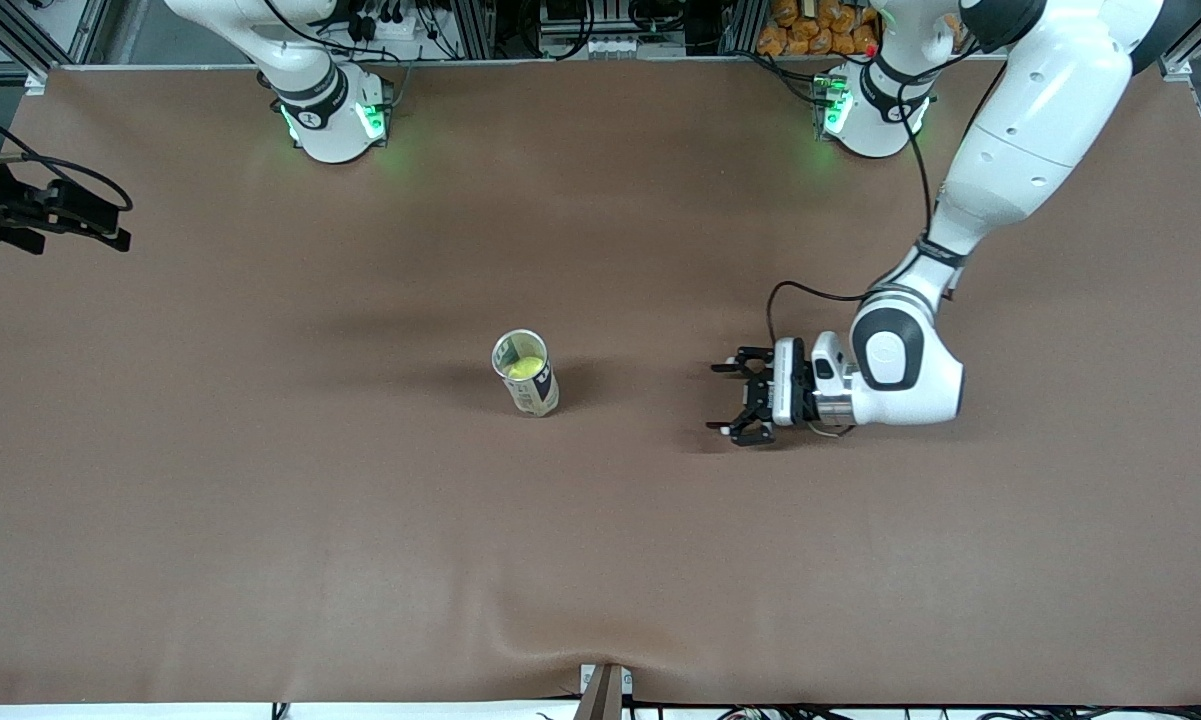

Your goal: Insert tennis ball vertically with right arm

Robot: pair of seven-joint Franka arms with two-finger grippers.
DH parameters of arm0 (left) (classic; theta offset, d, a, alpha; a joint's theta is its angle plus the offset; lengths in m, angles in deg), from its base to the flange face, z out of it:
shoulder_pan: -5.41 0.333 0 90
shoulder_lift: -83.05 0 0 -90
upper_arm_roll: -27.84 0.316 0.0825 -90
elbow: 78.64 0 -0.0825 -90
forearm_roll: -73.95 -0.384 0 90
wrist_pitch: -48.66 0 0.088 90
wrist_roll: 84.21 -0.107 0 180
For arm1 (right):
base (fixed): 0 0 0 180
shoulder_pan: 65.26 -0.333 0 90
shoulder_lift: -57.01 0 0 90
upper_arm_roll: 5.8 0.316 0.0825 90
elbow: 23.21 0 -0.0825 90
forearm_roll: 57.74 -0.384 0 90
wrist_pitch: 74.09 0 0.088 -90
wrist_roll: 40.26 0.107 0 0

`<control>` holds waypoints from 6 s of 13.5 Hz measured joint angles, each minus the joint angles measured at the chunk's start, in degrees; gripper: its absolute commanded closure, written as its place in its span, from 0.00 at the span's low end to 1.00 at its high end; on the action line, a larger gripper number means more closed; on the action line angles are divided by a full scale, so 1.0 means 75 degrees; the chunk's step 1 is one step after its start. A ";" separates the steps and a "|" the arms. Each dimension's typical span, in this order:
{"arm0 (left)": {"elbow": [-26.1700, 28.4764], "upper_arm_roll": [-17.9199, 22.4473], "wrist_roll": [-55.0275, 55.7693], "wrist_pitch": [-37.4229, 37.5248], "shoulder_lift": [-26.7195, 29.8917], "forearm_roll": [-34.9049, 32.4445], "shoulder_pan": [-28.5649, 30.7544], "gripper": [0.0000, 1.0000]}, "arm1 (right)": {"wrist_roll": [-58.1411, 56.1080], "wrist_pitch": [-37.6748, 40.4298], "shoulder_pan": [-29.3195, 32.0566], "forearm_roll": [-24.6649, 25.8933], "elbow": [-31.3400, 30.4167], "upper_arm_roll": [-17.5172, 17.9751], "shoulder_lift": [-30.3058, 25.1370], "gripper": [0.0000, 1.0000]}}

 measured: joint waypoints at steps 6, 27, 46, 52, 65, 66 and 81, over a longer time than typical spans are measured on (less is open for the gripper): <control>0.0007 0.0010 0.3342 0.0661 0.0917 -0.3258 0.0759 0.00 | -0.0011 -0.0055 0.0000 0.0000 0.0003 -0.0048 0.0000 0.00; -0.2307 -0.0064 1.4169 0.4127 0.1768 -0.7592 0.1066 0.00 | 0.0374 0.0039 0.0146 0.0027 0.0006 -0.0080 0.0000 0.00; -0.2631 0.3302 1.5952 0.4646 0.3850 -0.7600 -0.0610 0.00 | 0.0374 0.0024 0.0146 0.0027 0.0000 -0.0069 0.0001 0.00; -0.2368 0.3377 1.7203 0.5252 0.5103 -0.7659 -0.0652 0.00 | 0.0374 0.0020 0.0146 0.0027 0.0000 -0.0060 0.0001 0.00; -0.1349 0.3114 1.7493 0.4717 0.6200 -0.7663 -0.0691 0.00 | 0.0374 0.0040 0.0146 0.0027 -0.0001 -0.0039 0.0001 0.00; -0.1393 0.3047 1.7493 0.4704 0.6211 -0.7663 -0.0693 0.00 | 0.0373 0.0044 0.0145 0.0027 -0.0003 -0.0039 0.0001 0.00; -0.1530 0.2974 1.7159 0.4704 0.6220 -0.7663 -0.0679 0.00 | 0.0373 0.0066 0.0146 0.0027 -0.0086 -0.0038 0.0015 0.00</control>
